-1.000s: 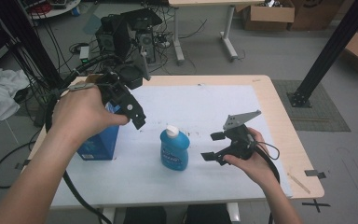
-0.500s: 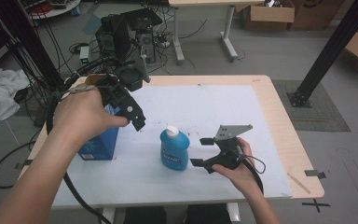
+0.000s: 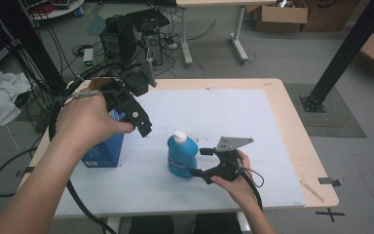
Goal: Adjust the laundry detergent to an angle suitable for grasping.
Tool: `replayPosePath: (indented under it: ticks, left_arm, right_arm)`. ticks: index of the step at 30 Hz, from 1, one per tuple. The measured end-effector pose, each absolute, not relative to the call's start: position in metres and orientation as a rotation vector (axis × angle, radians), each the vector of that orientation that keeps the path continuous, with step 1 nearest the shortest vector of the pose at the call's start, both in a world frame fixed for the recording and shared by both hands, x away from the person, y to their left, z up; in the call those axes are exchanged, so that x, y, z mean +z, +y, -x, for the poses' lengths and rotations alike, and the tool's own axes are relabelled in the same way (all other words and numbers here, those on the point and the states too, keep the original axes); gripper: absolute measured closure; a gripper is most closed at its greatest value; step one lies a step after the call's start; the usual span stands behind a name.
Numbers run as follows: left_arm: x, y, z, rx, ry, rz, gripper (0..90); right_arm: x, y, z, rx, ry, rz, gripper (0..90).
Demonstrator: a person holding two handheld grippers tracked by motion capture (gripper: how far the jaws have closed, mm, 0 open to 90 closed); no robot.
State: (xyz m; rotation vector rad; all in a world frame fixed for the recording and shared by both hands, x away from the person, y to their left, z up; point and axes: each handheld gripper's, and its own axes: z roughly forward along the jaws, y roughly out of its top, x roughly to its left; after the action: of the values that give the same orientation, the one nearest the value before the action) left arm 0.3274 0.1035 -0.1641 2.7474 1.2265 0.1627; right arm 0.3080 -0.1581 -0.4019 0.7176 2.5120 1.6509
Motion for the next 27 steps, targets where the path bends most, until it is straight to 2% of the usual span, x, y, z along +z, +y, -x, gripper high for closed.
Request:
replayPosePath:
  ticks: [12,27]
  left_arm:
    - [-0.168,0.108,-0.328,0.149,1.231,-2.748,7.8]
    - [-0.168,0.109,-0.328,0.157,1.222,-2.742,8.3]
  right_arm:
    - [-0.414,-0.137,-0.311,1.681,2.466,-0.730,15.7]
    - [-0.420,-0.119,-0.316,1.680,2.420,-0.719,25.7]
